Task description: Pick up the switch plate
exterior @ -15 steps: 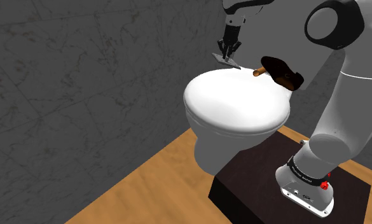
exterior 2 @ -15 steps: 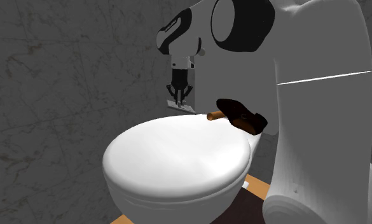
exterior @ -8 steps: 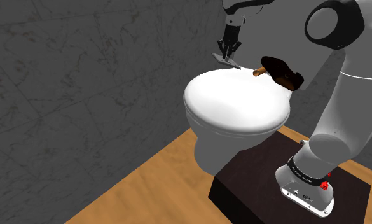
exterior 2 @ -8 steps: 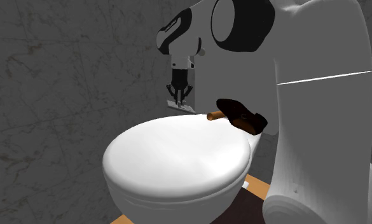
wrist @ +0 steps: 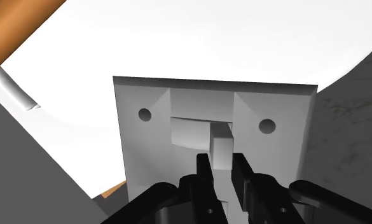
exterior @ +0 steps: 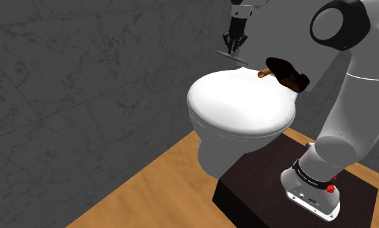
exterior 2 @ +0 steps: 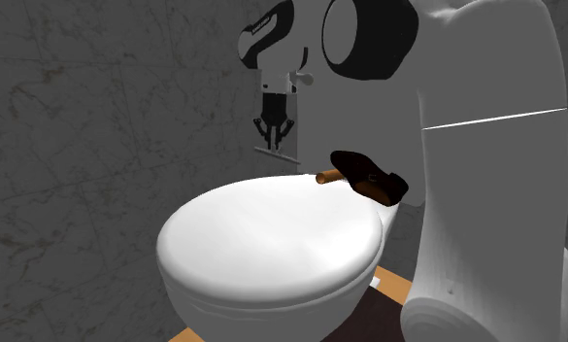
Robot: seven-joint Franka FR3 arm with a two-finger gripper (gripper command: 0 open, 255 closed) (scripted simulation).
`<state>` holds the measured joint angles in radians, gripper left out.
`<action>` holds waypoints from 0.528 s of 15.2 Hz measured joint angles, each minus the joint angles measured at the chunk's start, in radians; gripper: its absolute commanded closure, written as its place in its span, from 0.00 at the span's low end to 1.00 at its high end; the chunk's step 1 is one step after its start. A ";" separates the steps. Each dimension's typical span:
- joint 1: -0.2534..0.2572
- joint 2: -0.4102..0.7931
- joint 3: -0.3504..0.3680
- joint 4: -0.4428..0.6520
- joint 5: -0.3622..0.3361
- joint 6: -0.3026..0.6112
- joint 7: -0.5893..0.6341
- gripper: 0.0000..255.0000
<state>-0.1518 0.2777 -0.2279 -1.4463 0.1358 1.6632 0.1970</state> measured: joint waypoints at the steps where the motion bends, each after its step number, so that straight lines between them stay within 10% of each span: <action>1: -0.001 0.003 0.000 0.017 0.000 -0.014 0.001 1.00; 8: -0.007 0.015 -0.001 0.127 0.003 -0.111 0.008 1.00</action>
